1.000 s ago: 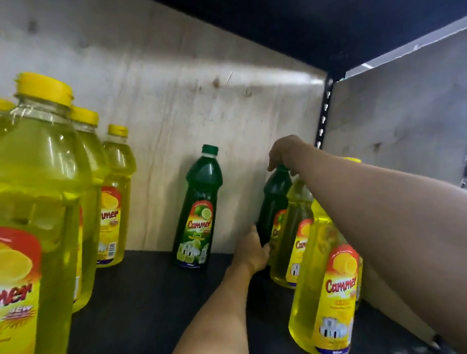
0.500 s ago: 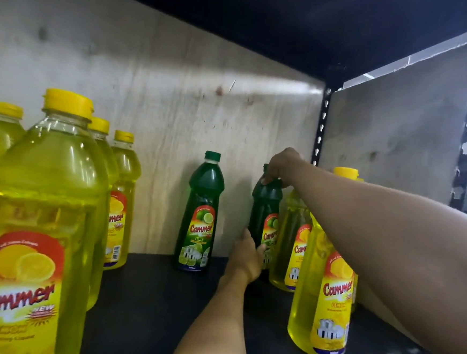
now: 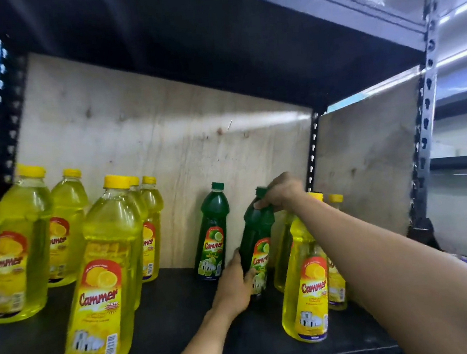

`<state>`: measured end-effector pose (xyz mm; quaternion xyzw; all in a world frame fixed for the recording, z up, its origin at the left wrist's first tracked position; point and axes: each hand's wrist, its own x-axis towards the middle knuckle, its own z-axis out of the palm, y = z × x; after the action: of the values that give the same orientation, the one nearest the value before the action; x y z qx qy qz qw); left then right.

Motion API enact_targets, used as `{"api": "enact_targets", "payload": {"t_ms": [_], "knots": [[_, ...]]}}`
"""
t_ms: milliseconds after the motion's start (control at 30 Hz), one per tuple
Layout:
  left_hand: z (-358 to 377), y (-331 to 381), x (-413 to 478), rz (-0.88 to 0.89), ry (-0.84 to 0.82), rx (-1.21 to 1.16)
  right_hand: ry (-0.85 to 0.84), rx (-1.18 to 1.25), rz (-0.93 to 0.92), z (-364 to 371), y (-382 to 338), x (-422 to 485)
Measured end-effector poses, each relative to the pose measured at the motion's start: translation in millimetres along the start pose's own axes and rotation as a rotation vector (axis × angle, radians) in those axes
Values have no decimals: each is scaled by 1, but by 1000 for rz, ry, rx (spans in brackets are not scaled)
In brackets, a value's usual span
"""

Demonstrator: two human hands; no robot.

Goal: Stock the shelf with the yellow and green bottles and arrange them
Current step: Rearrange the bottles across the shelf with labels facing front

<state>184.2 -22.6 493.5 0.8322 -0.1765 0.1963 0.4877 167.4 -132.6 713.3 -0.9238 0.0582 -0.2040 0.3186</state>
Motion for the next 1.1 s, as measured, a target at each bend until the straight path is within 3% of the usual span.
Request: {"api": "enact_targets", "payload": {"t_ms": [300, 500, 667, 1100], "knots": [[-58, -26, -32, -147, -49, -159, -2, 177, -203, 35, -28, -31], [-78, -39, -31, -228, -25, -267, -30, 428, -157, 61, -34, -34], [-76, -42, -31, -186, 26, -230, -269, 393, -160, 67, -22, -43], [-71, -41, -27, -16, 54, -68, -114, 420, -312, 85, -5, -41]]}}
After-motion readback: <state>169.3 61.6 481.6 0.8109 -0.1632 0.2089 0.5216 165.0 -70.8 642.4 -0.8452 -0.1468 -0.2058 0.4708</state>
